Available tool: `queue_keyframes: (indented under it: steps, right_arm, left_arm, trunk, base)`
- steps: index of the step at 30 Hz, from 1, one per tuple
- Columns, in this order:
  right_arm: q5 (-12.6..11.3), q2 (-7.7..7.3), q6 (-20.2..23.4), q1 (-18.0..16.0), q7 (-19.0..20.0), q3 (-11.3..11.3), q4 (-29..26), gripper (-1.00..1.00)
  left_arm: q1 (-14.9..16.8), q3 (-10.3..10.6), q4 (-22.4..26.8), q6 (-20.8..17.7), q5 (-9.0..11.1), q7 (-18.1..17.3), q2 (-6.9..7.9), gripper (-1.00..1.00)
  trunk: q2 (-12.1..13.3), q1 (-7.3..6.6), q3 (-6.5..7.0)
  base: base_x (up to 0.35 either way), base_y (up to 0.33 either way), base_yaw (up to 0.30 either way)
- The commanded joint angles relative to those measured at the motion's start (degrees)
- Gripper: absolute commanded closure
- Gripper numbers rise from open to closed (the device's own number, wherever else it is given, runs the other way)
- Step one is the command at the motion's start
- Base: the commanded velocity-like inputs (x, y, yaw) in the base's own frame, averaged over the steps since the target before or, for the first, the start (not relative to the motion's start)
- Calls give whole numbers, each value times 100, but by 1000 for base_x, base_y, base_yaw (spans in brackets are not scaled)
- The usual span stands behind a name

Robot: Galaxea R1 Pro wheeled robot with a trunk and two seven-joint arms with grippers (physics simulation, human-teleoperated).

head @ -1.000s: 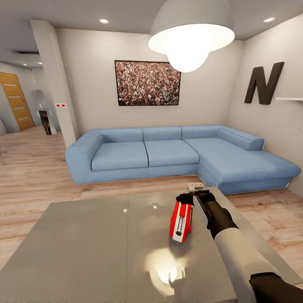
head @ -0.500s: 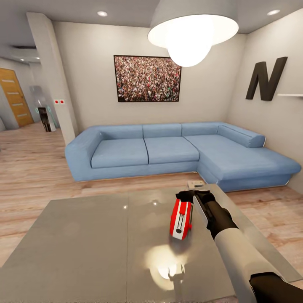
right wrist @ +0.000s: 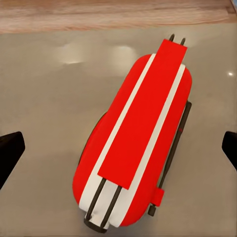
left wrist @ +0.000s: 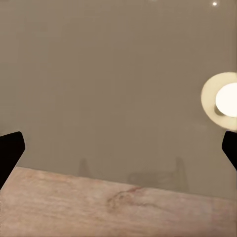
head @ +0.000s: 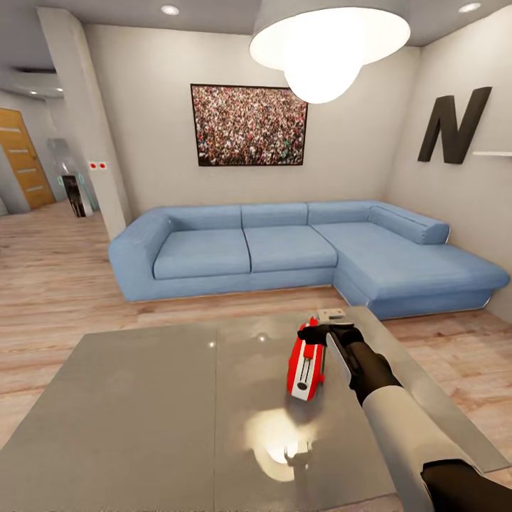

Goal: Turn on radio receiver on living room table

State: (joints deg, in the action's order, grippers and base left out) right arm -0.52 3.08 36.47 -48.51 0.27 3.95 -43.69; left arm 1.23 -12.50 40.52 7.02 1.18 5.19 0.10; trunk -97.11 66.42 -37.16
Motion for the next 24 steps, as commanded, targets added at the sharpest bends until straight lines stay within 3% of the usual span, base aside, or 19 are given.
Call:
queue_keyframes:
  steps: [1, 24]
  right_arm:
    - [0, 0, 0, 0, 0, 0, 7, -100]
    - [8, 0, -25, 0, 14, 9, 18, -100]
  left_arm:
    - [0, 1, 0, 1, 0, 0, 1, -100]
    - [1, 1, 0, 2, -4, 7, -1, -100]
  trunk:
    - [0, 0, -10]
    - [0, 0, -223]
  base:
    - [0, 0, 0]
    - [0, 0, 0]
